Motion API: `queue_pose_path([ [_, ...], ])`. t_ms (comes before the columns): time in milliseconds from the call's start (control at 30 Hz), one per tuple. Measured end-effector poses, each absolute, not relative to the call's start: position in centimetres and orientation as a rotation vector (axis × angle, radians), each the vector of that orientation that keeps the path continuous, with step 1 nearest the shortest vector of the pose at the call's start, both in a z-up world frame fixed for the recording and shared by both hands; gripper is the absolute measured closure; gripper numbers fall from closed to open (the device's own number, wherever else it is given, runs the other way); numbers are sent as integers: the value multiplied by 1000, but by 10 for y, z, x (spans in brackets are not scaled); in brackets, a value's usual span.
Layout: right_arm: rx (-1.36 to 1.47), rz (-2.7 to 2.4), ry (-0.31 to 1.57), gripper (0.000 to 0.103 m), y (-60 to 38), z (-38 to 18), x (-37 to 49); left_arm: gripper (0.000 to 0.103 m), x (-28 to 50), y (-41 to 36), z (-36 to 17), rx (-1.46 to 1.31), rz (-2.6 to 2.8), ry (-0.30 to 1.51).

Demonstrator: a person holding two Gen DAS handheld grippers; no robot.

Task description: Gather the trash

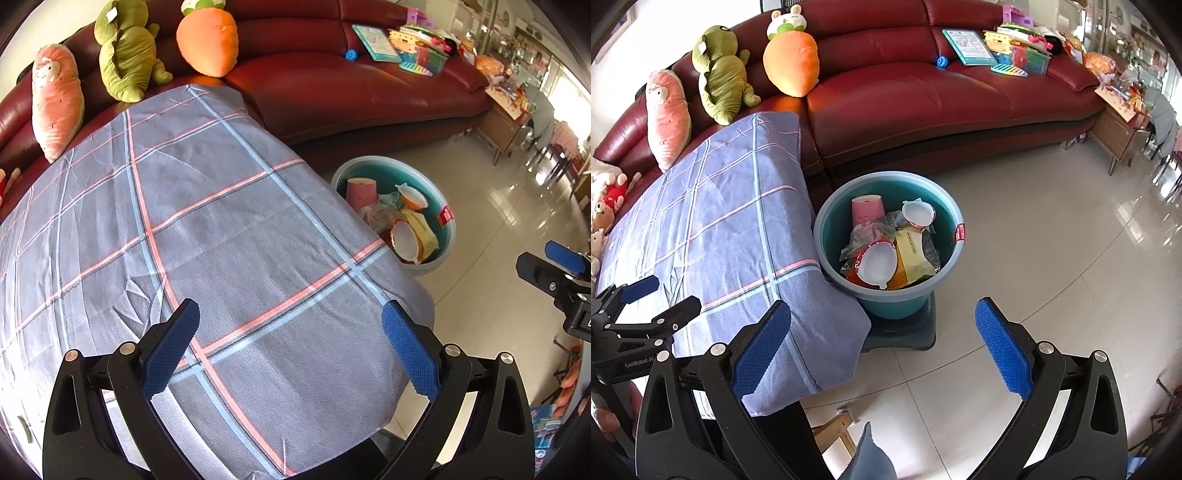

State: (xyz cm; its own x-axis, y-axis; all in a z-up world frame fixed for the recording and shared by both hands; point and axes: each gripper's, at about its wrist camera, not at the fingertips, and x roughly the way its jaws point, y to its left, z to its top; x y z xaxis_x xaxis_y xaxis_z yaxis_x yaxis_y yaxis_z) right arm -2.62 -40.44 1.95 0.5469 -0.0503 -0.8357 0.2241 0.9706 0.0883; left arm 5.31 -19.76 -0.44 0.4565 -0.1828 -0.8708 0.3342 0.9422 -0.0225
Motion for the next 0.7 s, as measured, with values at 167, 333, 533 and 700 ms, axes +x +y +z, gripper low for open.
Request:
queue_pose_path([
  [167, 186, -166, 984, 7, -404, 19, -24, 4, 53, -199, -5, 164, -318, 1052],
  [333, 176, -168, 991, 7, -405, 17, -22, 4, 55, -199, -8, 169, -317, 1058],
  [533, 173, -177, 992, 7, -407, 14, -21, 4, 57, -198, -11, 169, -314, 1066],
  [700, 170, -179, 992, 7, -408, 14, -21, 4, 57, -199, -12, 173, -310, 1067],
])
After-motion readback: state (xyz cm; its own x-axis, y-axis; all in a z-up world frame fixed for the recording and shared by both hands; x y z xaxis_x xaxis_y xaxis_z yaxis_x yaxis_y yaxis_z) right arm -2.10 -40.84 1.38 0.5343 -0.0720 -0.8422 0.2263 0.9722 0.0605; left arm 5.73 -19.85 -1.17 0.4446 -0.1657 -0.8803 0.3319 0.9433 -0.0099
